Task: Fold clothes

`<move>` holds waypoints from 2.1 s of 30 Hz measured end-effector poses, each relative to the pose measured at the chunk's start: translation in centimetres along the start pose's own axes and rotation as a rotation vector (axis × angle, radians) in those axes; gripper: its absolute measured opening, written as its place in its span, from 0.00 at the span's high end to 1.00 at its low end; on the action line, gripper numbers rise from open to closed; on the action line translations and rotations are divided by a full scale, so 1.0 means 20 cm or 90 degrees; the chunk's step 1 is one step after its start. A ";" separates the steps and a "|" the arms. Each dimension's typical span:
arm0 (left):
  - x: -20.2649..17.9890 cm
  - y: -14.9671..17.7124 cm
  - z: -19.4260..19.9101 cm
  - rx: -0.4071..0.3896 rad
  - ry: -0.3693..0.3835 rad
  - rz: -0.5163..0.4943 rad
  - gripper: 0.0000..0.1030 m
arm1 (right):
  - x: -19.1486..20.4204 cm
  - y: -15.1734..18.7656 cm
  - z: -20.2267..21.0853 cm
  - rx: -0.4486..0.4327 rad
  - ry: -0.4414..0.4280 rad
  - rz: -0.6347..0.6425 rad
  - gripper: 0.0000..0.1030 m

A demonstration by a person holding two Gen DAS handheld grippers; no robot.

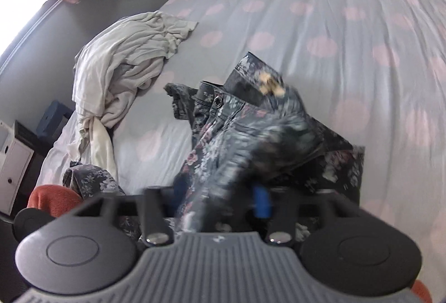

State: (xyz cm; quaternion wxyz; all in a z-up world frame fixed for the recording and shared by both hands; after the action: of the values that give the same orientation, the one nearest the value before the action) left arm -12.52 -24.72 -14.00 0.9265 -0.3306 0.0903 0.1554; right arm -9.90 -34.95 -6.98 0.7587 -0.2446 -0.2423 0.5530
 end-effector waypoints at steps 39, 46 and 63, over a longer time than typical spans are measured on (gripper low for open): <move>0.30 0.41 -0.15 0.343 -0.080 -0.153 0.44 | -1.59 0.04 0.79 -0.224 0.629 -0.266 1.00; 0.35 0.45 -0.31 0.413 -0.111 -0.110 0.97 | -1.61 0.03 0.77 -0.173 0.566 -0.220 0.99; 0.66 -0.08 0.10 0.182 -0.110 0.017 0.44 | -1.47 0.04 0.09 0.010 0.373 -0.148 0.54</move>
State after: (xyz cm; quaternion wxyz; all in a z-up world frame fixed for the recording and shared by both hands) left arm 0.47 -21.59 -15.19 0.9662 -0.1798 0.0359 0.1809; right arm -19.57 -62.65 -8.84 0.8564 -0.3580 -0.0358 0.3703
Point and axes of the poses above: each gripper's, at about its wrist camera, not at the fingertips, and z roughly against the way its jaws point, x to its left, y to its underside, the point moved 6 cm from there along -z, roughly the way its jaws point, and after that the axes turned 10 degrees about y, right-handed, at the moved point
